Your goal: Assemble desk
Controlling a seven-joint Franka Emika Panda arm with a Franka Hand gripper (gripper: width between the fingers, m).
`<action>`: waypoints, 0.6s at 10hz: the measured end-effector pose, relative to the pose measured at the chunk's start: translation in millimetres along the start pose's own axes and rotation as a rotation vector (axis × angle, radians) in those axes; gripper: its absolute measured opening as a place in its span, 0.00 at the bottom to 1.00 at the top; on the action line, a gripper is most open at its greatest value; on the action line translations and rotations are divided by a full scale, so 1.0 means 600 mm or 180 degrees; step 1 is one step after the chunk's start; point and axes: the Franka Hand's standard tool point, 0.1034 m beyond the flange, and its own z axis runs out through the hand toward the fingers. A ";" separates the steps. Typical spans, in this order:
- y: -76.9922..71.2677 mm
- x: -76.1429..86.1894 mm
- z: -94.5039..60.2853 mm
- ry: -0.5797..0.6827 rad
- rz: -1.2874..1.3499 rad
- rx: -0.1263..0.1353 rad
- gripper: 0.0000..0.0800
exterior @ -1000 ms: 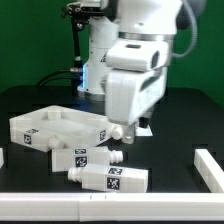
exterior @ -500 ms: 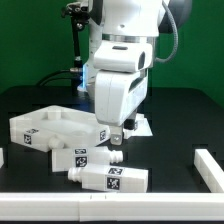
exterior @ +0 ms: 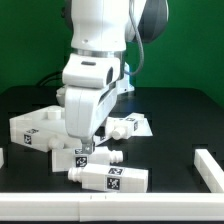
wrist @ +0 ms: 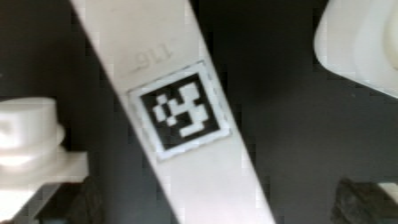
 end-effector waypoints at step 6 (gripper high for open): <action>-0.014 0.002 0.037 0.0009 -0.0004 0.0068 0.65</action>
Offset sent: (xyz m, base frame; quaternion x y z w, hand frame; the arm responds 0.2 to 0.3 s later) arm -0.0077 0.0049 -0.0164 -0.0061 0.0318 -0.0014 0.9995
